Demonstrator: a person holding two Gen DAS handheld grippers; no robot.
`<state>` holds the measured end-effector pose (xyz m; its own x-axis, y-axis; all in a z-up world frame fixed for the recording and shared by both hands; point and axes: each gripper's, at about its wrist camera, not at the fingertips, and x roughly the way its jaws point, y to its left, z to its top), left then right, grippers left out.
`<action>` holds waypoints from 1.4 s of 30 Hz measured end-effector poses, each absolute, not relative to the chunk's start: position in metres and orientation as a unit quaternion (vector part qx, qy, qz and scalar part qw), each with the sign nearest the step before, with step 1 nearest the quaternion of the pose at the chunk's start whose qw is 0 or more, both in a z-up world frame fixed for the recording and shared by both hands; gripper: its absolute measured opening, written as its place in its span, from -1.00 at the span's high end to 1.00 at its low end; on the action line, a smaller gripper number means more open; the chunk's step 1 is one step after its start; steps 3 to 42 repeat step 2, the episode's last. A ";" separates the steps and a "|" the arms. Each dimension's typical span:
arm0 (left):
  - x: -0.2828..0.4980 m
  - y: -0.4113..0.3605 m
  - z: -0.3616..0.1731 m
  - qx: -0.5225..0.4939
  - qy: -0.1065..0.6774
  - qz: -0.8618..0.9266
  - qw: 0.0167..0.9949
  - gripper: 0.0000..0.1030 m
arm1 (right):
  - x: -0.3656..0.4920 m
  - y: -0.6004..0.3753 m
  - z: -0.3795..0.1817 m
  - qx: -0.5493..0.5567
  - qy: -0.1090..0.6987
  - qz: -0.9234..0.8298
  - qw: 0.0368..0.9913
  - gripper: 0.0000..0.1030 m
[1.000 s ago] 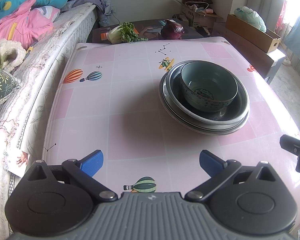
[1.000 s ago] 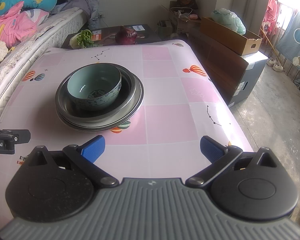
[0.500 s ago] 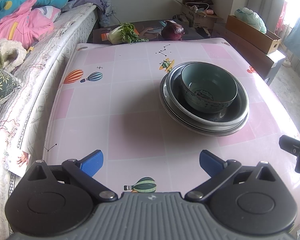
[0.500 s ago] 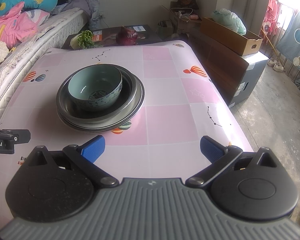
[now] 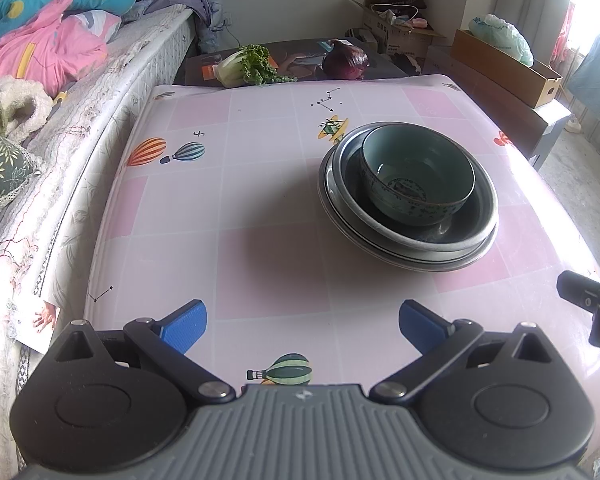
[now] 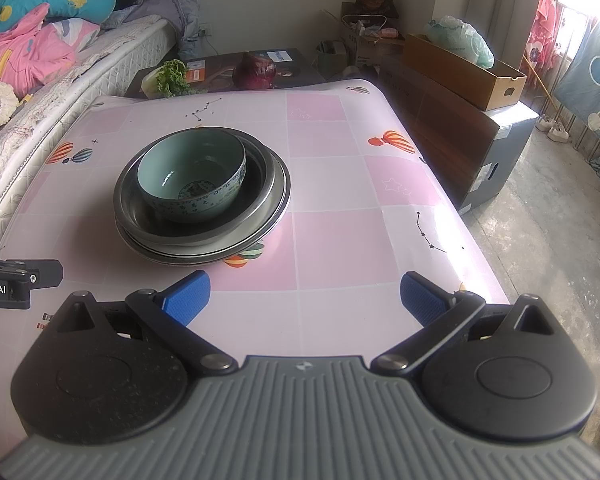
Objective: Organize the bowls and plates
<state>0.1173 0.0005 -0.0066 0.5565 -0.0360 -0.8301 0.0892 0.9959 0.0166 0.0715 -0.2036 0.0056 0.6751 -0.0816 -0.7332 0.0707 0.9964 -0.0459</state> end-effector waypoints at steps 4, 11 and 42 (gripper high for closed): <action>0.117 0.001 -0.007 0.029 0.470 -0.036 0.882 -0.99 | 0.072 -0.204 0.006 -0.007 0.401 -0.042 0.915 -0.98; 0.117 0.001 -0.007 0.029 0.470 -0.036 0.882 -0.99 | 0.072 -0.204 0.006 -0.007 0.401 -0.042 0.915 -0.98; 0.117 0.001 -0.007 0.029 0.470 -0.036 0.882 -0.99 | 0.072 -0.204 0.006 -0.007 0.401 -0.042 0.915 -0.98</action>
